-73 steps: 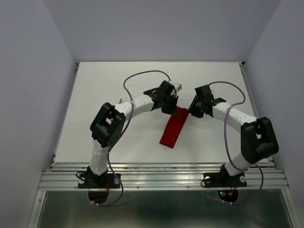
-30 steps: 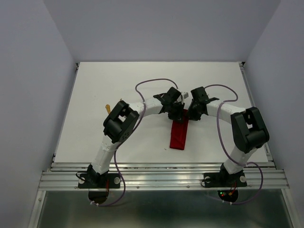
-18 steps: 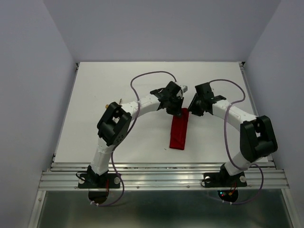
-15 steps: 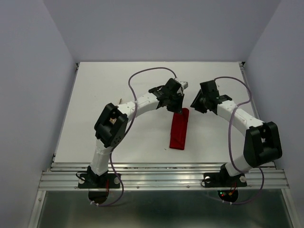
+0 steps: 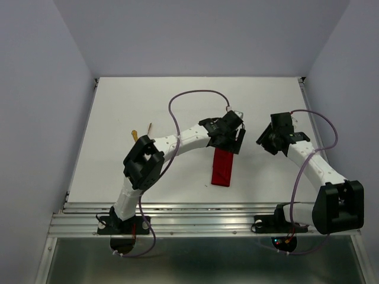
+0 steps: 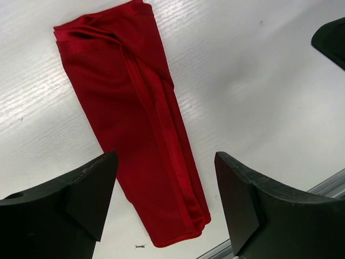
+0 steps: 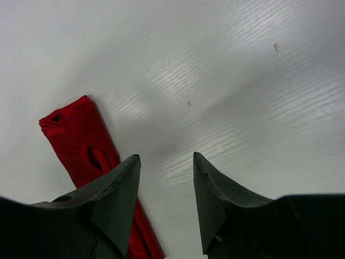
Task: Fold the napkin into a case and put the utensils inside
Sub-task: Pick up the smaller rectangle-folded napkin from the center of the board.
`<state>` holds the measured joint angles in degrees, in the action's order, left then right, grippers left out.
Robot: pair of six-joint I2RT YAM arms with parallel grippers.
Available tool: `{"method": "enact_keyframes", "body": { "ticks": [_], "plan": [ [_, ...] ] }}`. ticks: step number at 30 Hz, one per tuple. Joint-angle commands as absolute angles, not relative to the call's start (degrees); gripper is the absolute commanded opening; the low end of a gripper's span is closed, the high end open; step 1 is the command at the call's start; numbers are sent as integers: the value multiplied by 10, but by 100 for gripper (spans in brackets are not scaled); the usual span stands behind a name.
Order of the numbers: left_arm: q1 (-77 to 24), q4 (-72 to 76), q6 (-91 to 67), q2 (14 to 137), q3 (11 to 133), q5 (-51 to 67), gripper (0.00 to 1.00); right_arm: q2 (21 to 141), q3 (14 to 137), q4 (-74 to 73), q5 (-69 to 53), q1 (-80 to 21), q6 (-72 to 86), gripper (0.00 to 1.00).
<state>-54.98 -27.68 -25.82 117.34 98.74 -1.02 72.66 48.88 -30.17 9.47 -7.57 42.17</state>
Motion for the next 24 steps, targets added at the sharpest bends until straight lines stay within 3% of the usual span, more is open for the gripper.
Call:
{"method": "enact_keyframes", "body": {
  "ticks": [1,9,17,24],
  "plan": [
    [-575,-305,-277,1196,1022,-65,84,703,490,-315,112,-75,403,50],
    [-599,-330,-290,1257,1055,-109,82,709,502,-316,110,-75,397,51],
    [-613,-344,-294,1287,1085,-133,65,716,503,-316,106,-75,396,51],
    [-619,-373,-295,1306,1109,-159,57,720,500,-316,99,-75,396,51]
  ]
}}
